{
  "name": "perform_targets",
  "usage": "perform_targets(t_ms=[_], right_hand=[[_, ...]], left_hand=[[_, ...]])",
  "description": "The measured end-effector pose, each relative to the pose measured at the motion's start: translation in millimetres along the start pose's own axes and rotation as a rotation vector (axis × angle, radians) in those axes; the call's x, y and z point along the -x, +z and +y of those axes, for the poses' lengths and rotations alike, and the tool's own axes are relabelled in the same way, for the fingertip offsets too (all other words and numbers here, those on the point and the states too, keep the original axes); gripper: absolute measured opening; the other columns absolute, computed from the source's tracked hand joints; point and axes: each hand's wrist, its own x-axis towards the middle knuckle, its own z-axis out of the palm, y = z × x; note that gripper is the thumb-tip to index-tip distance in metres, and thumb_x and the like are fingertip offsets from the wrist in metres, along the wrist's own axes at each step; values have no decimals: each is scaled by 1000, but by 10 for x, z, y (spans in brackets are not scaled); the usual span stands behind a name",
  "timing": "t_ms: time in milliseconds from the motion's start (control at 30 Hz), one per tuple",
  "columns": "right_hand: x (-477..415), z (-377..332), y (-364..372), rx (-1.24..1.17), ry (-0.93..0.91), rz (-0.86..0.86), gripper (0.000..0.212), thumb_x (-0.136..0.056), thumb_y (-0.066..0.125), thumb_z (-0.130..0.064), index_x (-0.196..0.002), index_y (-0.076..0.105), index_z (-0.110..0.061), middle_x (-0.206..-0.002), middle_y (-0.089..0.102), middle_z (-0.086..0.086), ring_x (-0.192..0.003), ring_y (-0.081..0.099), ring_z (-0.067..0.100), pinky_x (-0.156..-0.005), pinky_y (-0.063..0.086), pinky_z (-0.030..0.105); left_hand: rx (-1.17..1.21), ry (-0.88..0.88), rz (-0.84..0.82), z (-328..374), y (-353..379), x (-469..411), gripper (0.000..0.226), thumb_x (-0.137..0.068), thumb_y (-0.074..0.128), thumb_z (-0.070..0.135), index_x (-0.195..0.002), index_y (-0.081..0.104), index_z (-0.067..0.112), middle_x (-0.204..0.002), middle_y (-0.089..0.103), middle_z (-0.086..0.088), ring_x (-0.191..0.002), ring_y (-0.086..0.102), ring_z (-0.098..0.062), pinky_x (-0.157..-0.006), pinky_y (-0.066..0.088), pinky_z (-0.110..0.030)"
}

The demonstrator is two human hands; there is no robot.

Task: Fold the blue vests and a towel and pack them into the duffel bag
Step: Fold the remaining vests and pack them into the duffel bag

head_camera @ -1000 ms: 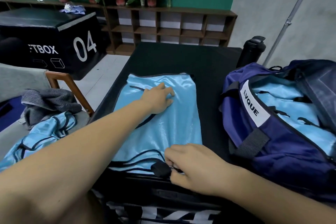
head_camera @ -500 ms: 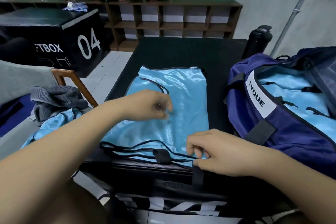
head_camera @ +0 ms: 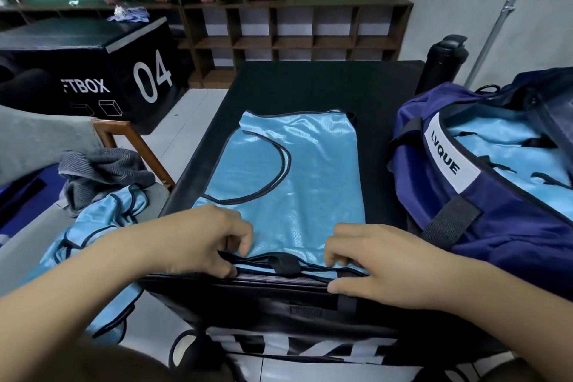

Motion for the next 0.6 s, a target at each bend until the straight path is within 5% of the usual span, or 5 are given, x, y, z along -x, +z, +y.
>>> perform_targets(t_ms=[267,433,600], right_hand=[[-65,-162,69,200,-17,35,12,-103,47,-39,-104,46,-27,-100,44,-10,-85,43,15,-80,47,39],[-108,-190,163,343,25,62,34,-74,66,-25,-79,32,-26,-73,44,-7,-61,38,18,-56,34,31],[-131,-154,100,309,17,110,16,-88,47,-31,-82,35,-23,-86,39,-7,-78,37,19,-72,37,31]], left_hand=[[-125,-11,27,10,37,-19,19,-75,73,37,-86,58,42,-92,64,19,-84,62,-3,-75,56,-34],[-232,20,74,26,86,-59,15,-79,65,40,-90,55,36,-100,55,17,-88,56,-4,-78,53,-35],[-98,-13,137,14,-31,-9,11,-87,61,37,-92,53,33,-92,63,13,-83,57,-8,-77,51,-32]])
